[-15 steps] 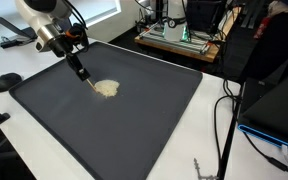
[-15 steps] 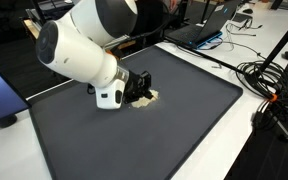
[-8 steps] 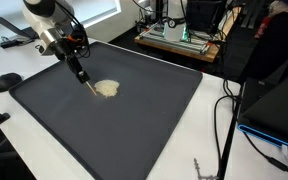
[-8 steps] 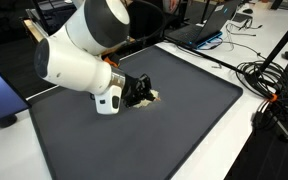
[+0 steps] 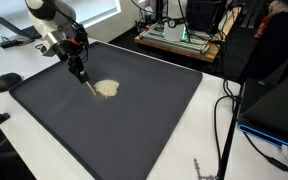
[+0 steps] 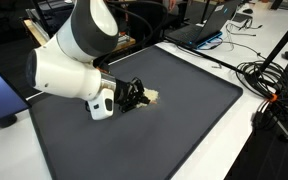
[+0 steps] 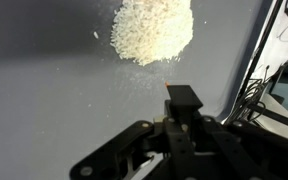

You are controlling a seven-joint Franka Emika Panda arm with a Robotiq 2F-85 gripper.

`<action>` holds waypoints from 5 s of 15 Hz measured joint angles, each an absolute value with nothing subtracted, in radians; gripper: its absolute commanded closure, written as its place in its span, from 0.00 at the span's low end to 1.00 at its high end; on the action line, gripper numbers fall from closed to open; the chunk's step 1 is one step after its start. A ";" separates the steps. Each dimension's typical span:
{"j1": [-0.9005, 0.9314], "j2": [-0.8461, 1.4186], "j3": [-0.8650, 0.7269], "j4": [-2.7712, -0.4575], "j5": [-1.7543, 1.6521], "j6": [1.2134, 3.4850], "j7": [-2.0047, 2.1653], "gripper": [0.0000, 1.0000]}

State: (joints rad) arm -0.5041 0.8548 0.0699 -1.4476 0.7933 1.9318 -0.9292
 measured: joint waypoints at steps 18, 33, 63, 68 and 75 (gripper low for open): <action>-0.530 0.855 0.049 -1.511 0.905 1.927 -1.364 0.97; -0.533 0.855 -0.005 -1.512 0.905 1.805 -1.597 0.97; -0.149 0.200 -0.083 -2.132 0.741 2.499 -1.168 0.97; -0.131 0.161 -0.082 -2.141 0.438 2.515 -0.908 0.97; -0.119 0.157 -0.061 -2.141 0.153 2.493 -0.707 0.97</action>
